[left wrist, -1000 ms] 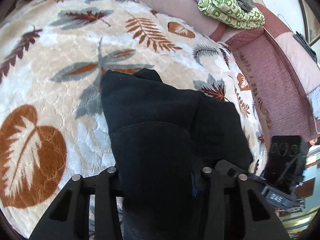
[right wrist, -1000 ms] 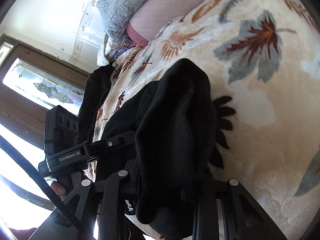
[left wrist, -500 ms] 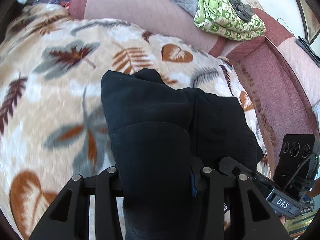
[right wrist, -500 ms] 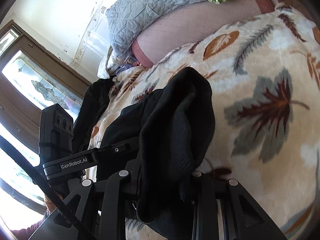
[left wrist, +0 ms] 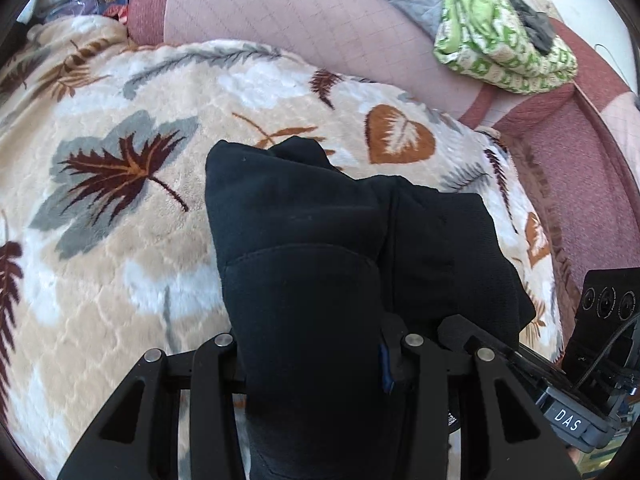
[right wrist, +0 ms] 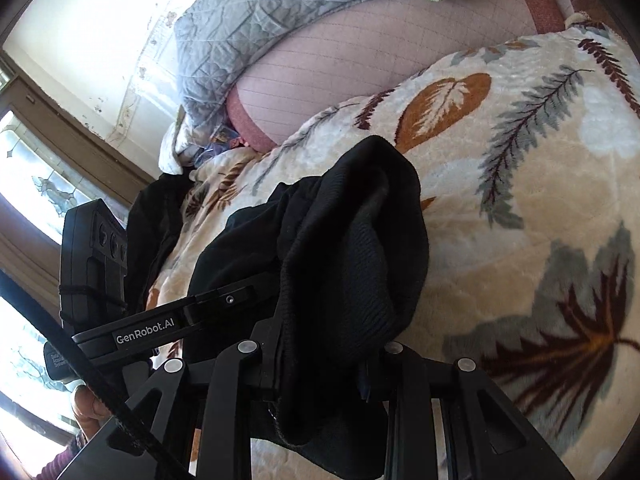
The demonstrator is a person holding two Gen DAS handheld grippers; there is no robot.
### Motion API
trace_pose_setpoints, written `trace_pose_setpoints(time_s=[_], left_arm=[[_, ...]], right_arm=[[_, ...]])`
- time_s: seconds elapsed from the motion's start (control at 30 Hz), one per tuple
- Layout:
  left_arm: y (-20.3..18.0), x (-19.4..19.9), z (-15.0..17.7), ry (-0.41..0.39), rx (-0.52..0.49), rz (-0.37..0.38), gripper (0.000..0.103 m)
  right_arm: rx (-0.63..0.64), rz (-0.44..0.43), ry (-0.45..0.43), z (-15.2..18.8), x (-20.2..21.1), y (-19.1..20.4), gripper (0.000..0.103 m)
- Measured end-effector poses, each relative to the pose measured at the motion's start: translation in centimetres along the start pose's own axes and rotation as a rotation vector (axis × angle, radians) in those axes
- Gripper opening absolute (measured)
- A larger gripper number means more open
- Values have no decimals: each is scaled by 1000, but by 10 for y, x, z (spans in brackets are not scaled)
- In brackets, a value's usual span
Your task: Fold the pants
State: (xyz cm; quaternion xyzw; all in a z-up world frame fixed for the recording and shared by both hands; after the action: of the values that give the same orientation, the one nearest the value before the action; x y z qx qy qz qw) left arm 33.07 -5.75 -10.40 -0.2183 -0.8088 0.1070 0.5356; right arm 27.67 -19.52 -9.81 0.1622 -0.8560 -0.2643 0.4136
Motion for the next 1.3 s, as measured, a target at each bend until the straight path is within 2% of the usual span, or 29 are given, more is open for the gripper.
trace_pose_setpoints(time_s=[0.1,0.17,0.23,0.3,0.5,0.6,0.7,0.77,0.87,0.93,0.97,1.03,1.1,1.2,1.3], left_arm=[[8,-14,-2,29,5,-23,49],[16,-22,-3,39,37,-39,62],[21,-20,-2,46,72,-19,63],[21,-12,0,56,86,-15,63],[16,38,6,5,22,-54,64],[13,55,11,-37,15,-35,64],[8,55,26,-44,31,6,64],[2,43,41,-20,28,16,64],[5,27,54,-5,22,-38,65],[11,21,55,2,38,-38,71],[16,19,55,17,71,-10,72],[25,20,56,40,136,40,72],[28,30,59,28,156,55,72],[27,55,72,-2,139,40,72],[25,83,99,-32,154,67,72]], right_arm=[[0,19,15,-5,-14,-7,28],[-10,30,28,-5,-22,-14,29],[-48,46,39,-3,-27,-27,37],[-99,58,46,1,-25,-43,51],[-127,97,-7,5,11,-63,57],[-122,107,-114,-7,44,-56,57],[-135,1,-168,-19,62,-36,58],[-179,-127,-125,-21,53,-24,58],[-242,-199,-51,-16,26,-20,58],[-286,-159,-4,-9,4,-32,58],[-312,-138,8,-7,-4,-40,58],[-342,-104,-10,-6,-8,-51,56],[-347,-93,-38,-5,2,-52,59],[-268,-58,-69,3,27,-37,65],[-174,-15,-72,27,50,-17,67]])
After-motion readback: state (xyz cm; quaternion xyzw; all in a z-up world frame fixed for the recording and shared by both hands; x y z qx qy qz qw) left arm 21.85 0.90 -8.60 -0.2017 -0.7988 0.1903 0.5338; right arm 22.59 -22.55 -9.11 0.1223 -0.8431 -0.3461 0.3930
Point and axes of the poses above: each gripper's, at about its wrist camera, not at the fingertips, and x roughly against the way its jaws point, y to its left, z to its underside, the point moved 6 cm from there along -x, roughly the way its jaws point, and after that the axes turned 3 degrees about z, right-handed, at the moved point
